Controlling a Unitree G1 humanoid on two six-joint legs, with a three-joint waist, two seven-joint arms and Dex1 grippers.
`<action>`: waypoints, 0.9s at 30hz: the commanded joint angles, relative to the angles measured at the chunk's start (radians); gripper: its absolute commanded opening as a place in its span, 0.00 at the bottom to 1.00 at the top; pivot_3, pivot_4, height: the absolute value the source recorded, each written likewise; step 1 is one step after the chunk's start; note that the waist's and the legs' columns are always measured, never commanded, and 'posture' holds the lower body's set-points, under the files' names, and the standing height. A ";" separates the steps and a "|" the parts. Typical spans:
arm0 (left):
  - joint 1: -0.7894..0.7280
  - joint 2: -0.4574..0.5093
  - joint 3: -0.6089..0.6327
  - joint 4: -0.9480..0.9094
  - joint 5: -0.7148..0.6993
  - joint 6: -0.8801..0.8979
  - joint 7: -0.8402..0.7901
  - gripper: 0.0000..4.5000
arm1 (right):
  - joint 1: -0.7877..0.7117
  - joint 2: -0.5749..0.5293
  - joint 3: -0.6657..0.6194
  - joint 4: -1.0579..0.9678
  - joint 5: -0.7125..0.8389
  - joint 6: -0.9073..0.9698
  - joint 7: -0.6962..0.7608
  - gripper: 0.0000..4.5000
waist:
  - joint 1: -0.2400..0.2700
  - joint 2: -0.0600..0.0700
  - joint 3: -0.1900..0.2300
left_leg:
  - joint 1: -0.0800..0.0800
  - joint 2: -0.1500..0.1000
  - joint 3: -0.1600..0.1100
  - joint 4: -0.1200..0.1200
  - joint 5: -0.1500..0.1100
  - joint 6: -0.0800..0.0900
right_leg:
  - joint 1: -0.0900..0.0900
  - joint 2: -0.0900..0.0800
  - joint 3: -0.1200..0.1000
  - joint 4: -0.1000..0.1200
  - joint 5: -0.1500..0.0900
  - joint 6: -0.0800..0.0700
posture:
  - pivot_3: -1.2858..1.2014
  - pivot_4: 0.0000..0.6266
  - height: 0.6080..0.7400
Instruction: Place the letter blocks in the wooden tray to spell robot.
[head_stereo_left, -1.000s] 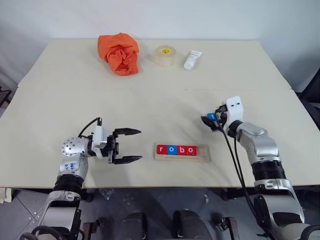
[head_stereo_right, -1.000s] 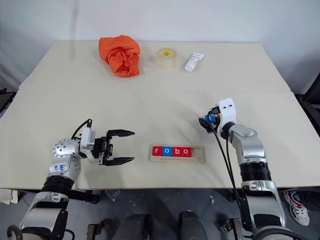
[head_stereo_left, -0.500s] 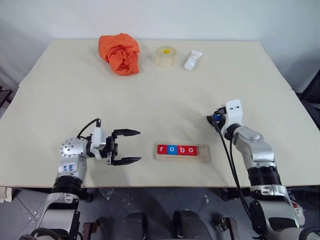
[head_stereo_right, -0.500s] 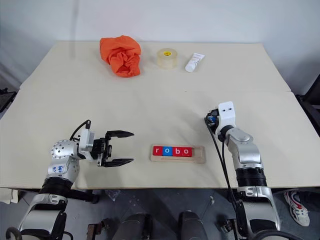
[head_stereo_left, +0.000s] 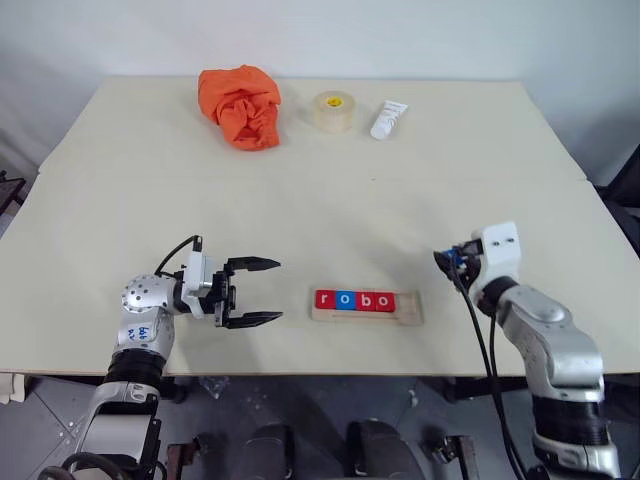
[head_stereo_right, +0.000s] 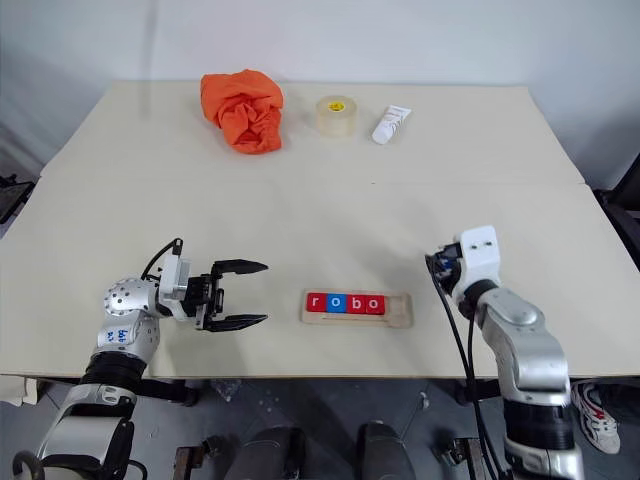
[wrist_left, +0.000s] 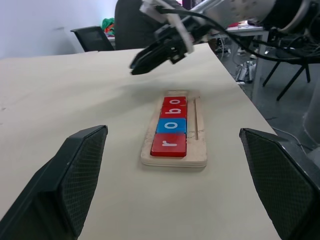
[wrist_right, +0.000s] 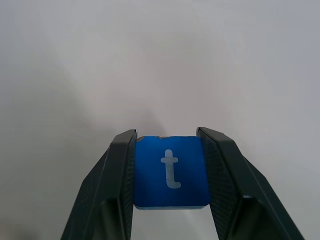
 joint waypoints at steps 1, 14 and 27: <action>-0.013 0.002 0.000 -0.008 -0.019 0.002 -0.101 1.00 | 0.102 0.003 -0.037 -0.175 0.035 0.057 -0.018 0.33 | -0.001 0.000 0.000 | 0.000 0.000 0.000 -0.001 0.000 0.000 | 0.000 0.000 0.000 0.000 0.000 0.000 | 0.52 0.24 1.00; -0.029 -0.002 -0.012 -0.004 -0.019 0.004 -0.106 1.00 | 0.229 0.028 -0.017 -0.225 0.033 0.044 -0.041 0.55 | -0.001 0.000 0.000 | 0.002 0.000 0.001 -0.002 0.001 0.000 | 0.000 0.000 0.002 -0.001 0.000 0.000 | 0.52 0.24 1.00; -0.011 -0.013 -0.018 -0.020 -0.020 -0.002 -0.101 1.00 | 0.193 -0.360 0.006 -0.128 0.090 -0.061 0.367 0.99 | 0.000 0.000 0.000 | 0.002 0.000 0.001 -0.002 0.000 0.001 | 0.001 0.001 0.001 -0.006 0.000 0.000 | 0.52 0.24 1.00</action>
